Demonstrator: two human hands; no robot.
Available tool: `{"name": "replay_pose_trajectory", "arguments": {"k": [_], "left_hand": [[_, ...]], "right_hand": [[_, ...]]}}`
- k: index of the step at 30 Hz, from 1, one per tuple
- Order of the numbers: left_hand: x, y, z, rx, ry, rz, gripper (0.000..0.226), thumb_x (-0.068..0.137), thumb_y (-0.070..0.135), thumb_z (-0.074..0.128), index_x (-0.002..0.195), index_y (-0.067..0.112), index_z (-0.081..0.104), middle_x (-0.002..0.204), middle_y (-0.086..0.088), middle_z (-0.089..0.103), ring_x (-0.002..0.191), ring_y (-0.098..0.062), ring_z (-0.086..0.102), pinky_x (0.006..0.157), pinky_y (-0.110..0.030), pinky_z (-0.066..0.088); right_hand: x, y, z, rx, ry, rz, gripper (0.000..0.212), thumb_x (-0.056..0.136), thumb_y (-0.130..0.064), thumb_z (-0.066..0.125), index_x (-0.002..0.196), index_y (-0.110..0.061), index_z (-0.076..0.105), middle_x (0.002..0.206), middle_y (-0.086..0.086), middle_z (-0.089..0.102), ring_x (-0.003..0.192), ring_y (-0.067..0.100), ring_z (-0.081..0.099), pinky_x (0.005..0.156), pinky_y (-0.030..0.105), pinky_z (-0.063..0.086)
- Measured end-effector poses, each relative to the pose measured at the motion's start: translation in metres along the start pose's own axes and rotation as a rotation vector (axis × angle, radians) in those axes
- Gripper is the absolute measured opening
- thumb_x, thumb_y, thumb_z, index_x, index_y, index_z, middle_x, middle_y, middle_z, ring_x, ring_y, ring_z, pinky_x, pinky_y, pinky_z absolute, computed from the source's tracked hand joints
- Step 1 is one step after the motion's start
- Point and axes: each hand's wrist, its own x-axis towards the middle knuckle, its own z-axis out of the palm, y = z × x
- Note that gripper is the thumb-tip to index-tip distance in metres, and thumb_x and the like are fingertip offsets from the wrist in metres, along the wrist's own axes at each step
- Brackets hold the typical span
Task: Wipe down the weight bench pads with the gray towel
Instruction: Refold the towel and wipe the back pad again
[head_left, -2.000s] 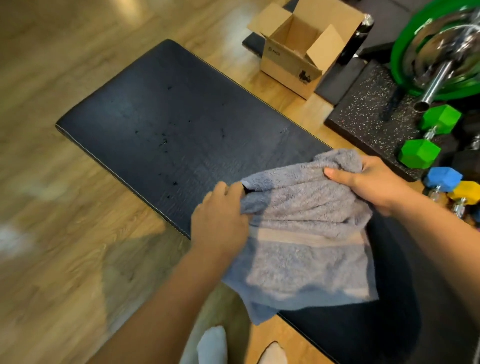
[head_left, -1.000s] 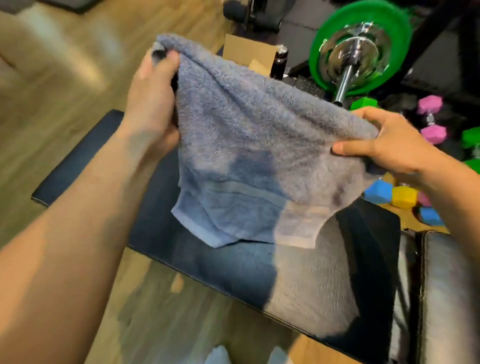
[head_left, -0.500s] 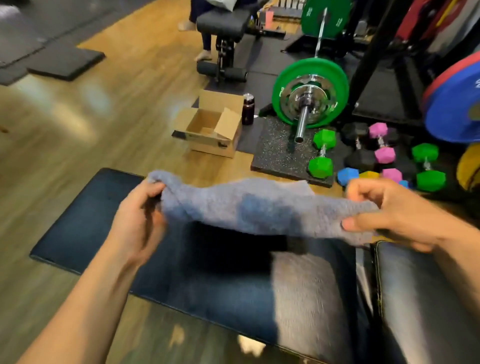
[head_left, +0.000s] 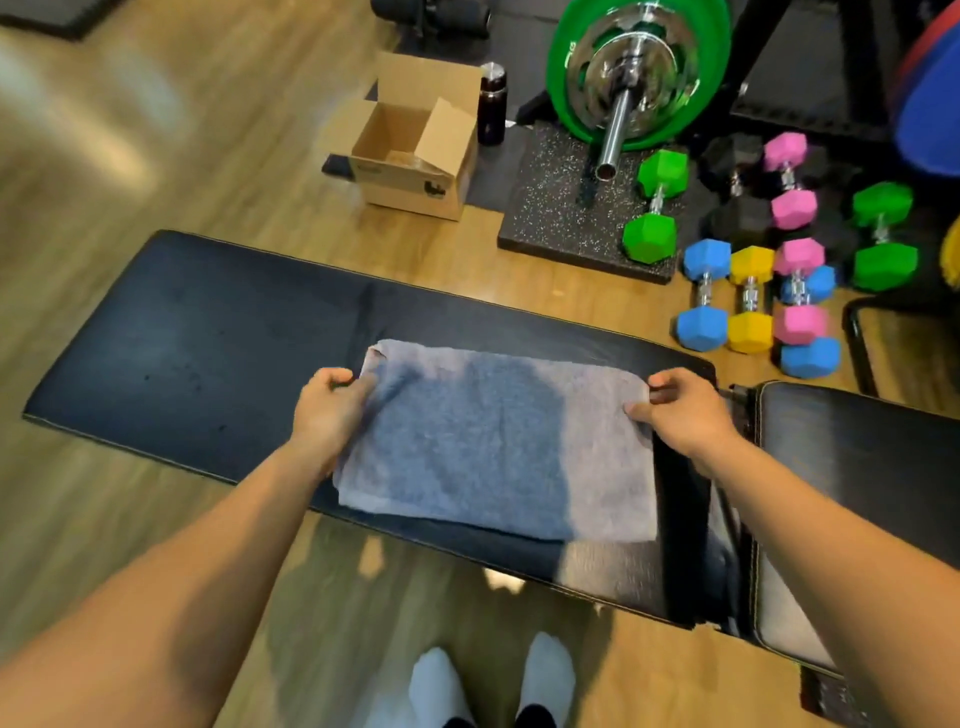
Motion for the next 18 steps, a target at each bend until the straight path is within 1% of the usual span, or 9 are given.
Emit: {"name": "replay_pose_trajectory", "arguments": {"k": [3, 4, 6, 8, 10, 12, 15, 17, 18], "left_hand": [[-0.011, -0.022, 0.008, 0.400, 0.048, -0.053, 0.052, 0.069, 0.045, 0.074, 0.103, 0.013, 0.050, 0.101, -0.004, 0.055, 0.091, -0.027, 0.055, 0.070, -0.035, 0.042], [-0.016, -0.023, 0.011, 0.476, 0.033, -0.041, 0.057, 0.068, 0.048, 0.075, 0.103, 0.013, 0.048, 0.103, -0.006, 0.054, 0.094, -0.028, 0.056, 0.070, -0.036, 0.042], [-0.022, -0.020, 0.017, 0.548, 0.002, -0.032, 0.057, 0.069, 0.046, 0.075, 0.104, 0.011, 0.046, 0.104, -0.008, 0.055, 0.095, -0.031, 0.057, 0.071, -0.037, 0.044], [-0.026, -0.011, 0.023, 0.484, -0.041, -0.057, 0.050, 0.070, 0.038, 0.074, 0.102, 0.009, 0.049, 0.101, -0.009, 0.058, 0.091, -0.031, 0.058, 0.069, -0.037, 0.045], [-0.034, -0.002, 0.030, 0.391, -0.106, -0.021, 0.036, 0.070, 0.030, 0.074, 0.090, 0.006, 0.057, 0.092, -0.009, 0.063, 0.082, -0.027, 0.061, 0.065, -0.037, 0.050], [-0.044, 0.006, 0.038, 0.260, -0.184, 0.029, 0.029, 0.070, 0.025, 0.073, 0.087, 0.004, 0.063, 0.085, -0.010, 0.068, 0.078, -0.025, 0.066, 0.067, -0.040, 0.056], [-0.058, 0.014, 0.048, -0.201, -0.464, -0.033, 0.030, 0.075, 0.015, 0.077, 0.102, 0.011, 0.066, 0.096, -0.005, 0.074, 0.088, -0.021, 0.071, 0.081, -0.043, 0.058], [-0.062, 0.012, 0.052, -0.223, -0.529, -0.020, 0.034, 0.077, 0.016, 0.078, 0.108, 0.015, 0.064, 0.101, -0.002, 0.073, 0.091, -0.017, 0.071, 0.081, -0.038, 0.058], [-0.060, 0.008, 0.052, -0.166, -0.504, 0.003, 0.033, 0.077, 0.018, 0.078, 0.107, 0.016, 0.063, 0.100, -0.001, 0.072, 0.090, -0.016, 0.070, 0.078, -0.034, 0.057]], "right_hand": [[-0.023, 0.015, 0.012, -0.198, 0.038, 0.191, 0.056, 0.070, -0.042, 0.081, 0.109, -0.011, 0.055, 0.100, 0.003, 0.059, 0.096, 0.025, 0.058, 0.073, 0.030, 0.041], [-0.031, 0.018, 0.016, -0.207, 0.009, 0.233, 0.057, 0.068, -0.045, 0.081, 0.105, -0.009, 0.057, 0.101, 0.005, 0.061, 0.095, 0.026, 0.060, 0.070, 0.030, 0.042], [-0.038, 0.019, 0.022, -0.122, -0.052, 0.282, 0.045, 0.068, -0.038, 0.083, 0.094, -0.009, 0.062, 0.098, 0.008, 0.065, 0.087, 0.027, 0.063, 0.067, 0.030, 0.046], [-0.041, 0.010, 0.022, 0.099, -0.158, 0.358, 0.032, 0.069, -0.021, 0.083, 0.089, -0.005, 0.065, 0.089, 0.011, 0.068, 0.070, 0.024, 0.063, 0.063, 0.031, 0.050], [-0.048, -0.006, 0.014, 0.183, -0.238, 0.396, 0.027, 0.070, -0.012, 0.078, 0.091, -0.002, 0.065, 0.081, 0.011, 0.068, 0.061, 0.021, 0.059, 0.056, 0.027, 0.046], [-0.057, -0.033, -0.003, 0.088, -0.174, 0.291, 0.015, 0.072, -0.013, 0.073, 0.083, -0.006, 0.067, 0.080, 0.008, 0.069, 0.064, 0.019, 0.062, 0.052, 0.025, 0.044], [-0.074, -0.076, -0.026, -0.049, -0.004, 0.065, 0.012, 0.075, -0.020, 0.066, 0.076, -0.008, 0.067, 0.076, 0.008, 0.067, 0.068, 0.020, 0.061, 0.054, 0.031, 0.045], [-0.084, -0.099, -0.024, -0.051, -0.040, -0.057, 0.014, 0.076, -0.023, 0.064, 0.077, -0.009, 0.066, 0.075, 0.011, 0.068, 0.073, 0.027, 0.065, 0.061, 0.037, 0.049], [-0.088, -0.108, -0.017, -0.030, -0.135, -0.116, 0.018, 0.075, -0.027, 0.066, 0.080, -0.009, 0.065, 0.077, 0.012, 0.069, 0.074, 0.030, 0.066, 0.062, 0.041, 0.051]]}}
